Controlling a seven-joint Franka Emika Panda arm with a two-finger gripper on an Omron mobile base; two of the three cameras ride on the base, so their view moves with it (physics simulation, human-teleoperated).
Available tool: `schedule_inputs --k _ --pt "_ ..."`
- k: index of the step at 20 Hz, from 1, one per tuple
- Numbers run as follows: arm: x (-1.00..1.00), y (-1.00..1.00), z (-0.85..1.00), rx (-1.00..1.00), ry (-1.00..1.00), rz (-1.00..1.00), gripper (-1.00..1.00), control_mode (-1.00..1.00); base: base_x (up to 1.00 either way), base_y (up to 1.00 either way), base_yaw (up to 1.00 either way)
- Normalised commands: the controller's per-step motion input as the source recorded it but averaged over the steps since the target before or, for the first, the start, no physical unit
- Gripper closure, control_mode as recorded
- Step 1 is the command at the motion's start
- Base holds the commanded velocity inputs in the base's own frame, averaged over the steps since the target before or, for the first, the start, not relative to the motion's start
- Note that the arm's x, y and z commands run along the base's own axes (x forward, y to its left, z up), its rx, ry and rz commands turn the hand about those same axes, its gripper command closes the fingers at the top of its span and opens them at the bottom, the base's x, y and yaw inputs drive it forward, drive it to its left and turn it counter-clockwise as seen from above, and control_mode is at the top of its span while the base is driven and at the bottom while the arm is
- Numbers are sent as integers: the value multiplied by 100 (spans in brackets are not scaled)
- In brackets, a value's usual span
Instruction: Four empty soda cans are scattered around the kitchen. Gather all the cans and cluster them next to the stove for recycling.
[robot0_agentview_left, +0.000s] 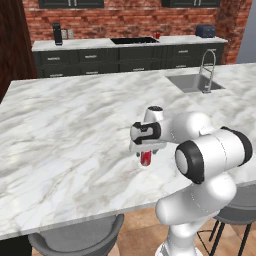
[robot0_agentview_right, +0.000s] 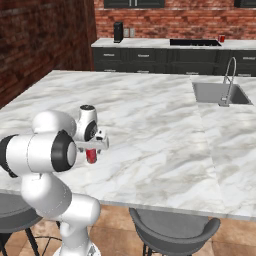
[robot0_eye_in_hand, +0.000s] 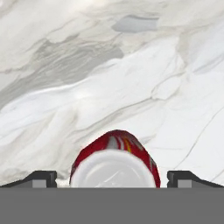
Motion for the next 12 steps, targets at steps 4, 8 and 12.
schedule_inputs --k 4,8,12 --pt "2 0 -13 0 3 0 -100 -100 0 0 0" --pt "1 0 -12 0 3 0 -100 -100 0 0 0" --pt "0 0 -10 0 4 0 100 -100 0 0 0"
